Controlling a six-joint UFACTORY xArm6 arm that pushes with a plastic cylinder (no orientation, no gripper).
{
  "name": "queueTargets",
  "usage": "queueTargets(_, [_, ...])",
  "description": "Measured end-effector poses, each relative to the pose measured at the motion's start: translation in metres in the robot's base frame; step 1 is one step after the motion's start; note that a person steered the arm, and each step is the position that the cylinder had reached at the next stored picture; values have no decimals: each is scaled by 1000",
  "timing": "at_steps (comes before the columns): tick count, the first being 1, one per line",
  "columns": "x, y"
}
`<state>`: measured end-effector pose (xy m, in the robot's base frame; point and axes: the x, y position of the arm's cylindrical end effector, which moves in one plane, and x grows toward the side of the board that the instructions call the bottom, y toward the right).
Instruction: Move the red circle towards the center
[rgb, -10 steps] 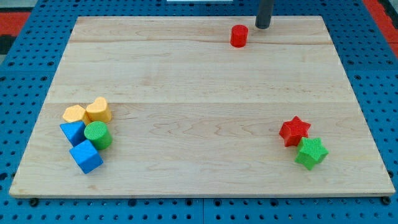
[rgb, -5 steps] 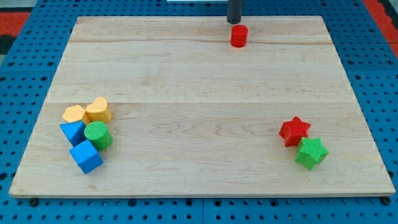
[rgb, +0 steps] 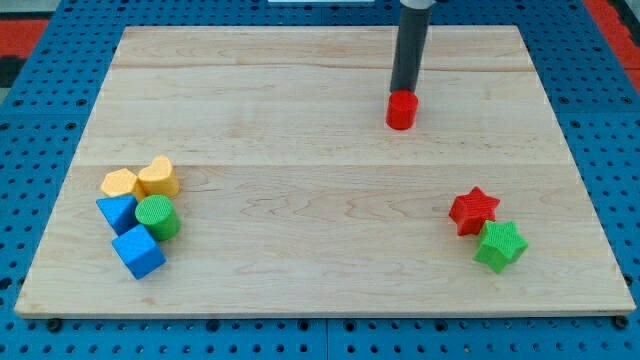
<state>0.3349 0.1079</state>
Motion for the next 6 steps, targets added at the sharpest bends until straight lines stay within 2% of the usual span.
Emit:
queueTargets(2, [9,2])
queueTargets(3, [10,-34])
queueTargets(5, [60,-42])
queueTargets(6, [48,-48])
